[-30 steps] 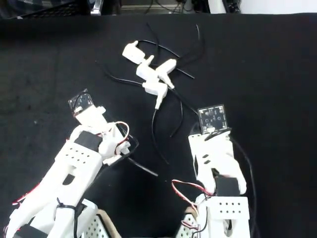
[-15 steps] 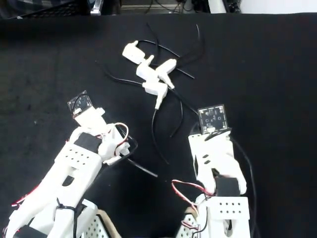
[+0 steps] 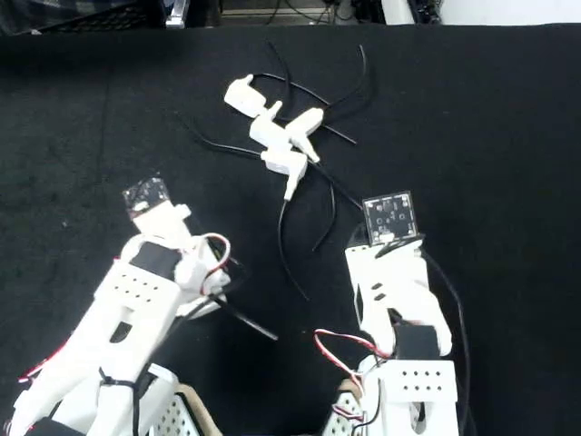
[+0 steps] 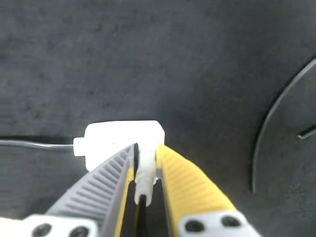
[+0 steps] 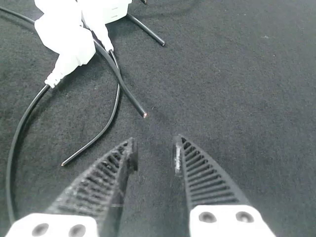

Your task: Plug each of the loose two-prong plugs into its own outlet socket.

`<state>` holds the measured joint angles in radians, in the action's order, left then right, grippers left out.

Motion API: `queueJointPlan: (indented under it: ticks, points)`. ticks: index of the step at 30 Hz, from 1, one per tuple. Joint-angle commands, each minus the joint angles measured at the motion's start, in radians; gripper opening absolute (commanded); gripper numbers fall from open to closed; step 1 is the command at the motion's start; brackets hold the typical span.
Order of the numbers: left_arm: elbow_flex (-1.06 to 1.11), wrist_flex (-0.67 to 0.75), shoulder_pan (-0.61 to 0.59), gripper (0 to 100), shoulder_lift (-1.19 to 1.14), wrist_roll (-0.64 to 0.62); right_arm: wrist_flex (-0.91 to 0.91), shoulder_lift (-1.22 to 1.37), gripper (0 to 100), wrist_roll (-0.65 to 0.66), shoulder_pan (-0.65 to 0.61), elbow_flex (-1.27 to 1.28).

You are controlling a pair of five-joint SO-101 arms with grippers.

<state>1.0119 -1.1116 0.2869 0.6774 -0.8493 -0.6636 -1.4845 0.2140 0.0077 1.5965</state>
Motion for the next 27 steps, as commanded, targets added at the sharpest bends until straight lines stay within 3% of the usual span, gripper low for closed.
queueJointPlan:
  ticks: [1,9,22,27]
  points:
    - [-0.005,-0.031,-0.125,3,-0.009,0.084,0.017,-0.008,13.4,-0.012,0.012,-0.002]
    - [0.041,-0.031,-0.311,3,-0.008,0.242,0.017,-0.008,13.4,-0.012,0.012,-0.002]
    - [0.047,-0.158,-0.329,3,0.002,0.413,0.017,-0.008,13.4,-0.012,0.012,-0.002]
    - [0.042,-0.133,-0.49,3,0.003,0.517,0.017,-0.008,13.4,-0.012,0.012,-0.002]
